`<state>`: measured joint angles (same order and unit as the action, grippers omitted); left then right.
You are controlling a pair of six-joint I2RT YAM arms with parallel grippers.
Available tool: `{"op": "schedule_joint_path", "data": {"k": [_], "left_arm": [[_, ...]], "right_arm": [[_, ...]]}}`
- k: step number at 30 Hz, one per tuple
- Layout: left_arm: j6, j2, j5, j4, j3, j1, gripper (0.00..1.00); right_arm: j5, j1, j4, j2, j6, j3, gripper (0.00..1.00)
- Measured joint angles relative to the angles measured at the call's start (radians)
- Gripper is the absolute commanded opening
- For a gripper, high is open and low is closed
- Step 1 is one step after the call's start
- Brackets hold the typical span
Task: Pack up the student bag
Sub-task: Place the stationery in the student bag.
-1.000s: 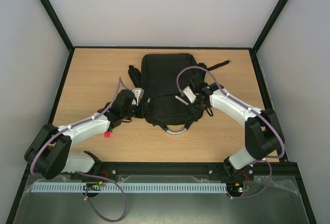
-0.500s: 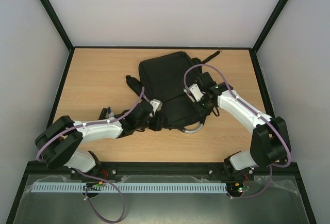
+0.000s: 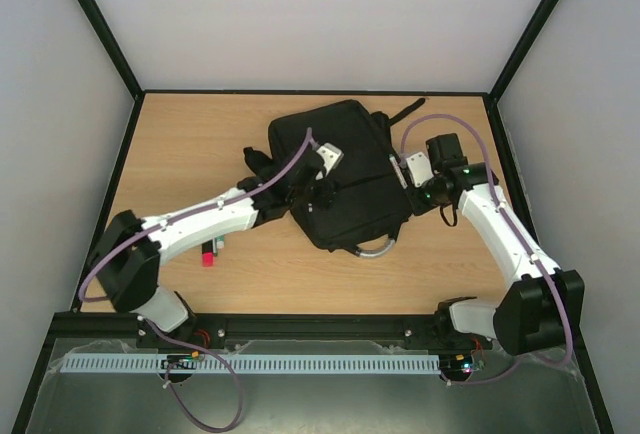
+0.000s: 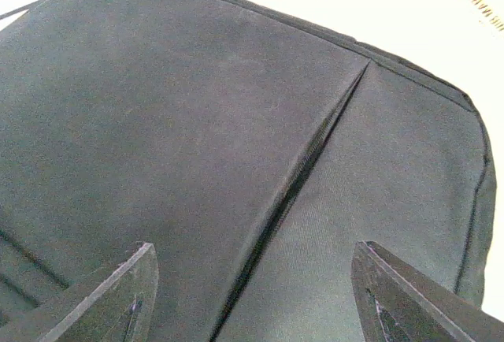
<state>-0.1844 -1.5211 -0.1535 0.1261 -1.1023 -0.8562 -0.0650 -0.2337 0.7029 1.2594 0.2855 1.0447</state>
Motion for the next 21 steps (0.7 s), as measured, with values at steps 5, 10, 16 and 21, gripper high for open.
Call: {"op": "schedule_joint_path", "data": {"k": [5, 10, 16, 21], "left_arm": [[0.093, -0.163, 0.043, 0.041, -0.150, 0.018, 0.69], [0.179, -0.304, 0.076, 0.117, -0.303, 0.021, 0.66], [0.264, -0.380, 0.082, 0.177, -0.354, 0.021, 0.65], [0.297, -0.418, 0.075, 0.193, -0.354, 0.019, 0.54]], "right_arm": [[-0.052, 0.053, -0.002, -0.010, -0.009, -0.019, 0.01], [-0.091, 0.056, -0.002, -0.022, -0.015, -0.037, 0.01], [-0.113, 0.056, -0.003, -0.029, -0.018, -0.059, 0.01], [-0.121, 0.056, -0.003, -0.031, -0.018, -0.060, 0.01]]}}
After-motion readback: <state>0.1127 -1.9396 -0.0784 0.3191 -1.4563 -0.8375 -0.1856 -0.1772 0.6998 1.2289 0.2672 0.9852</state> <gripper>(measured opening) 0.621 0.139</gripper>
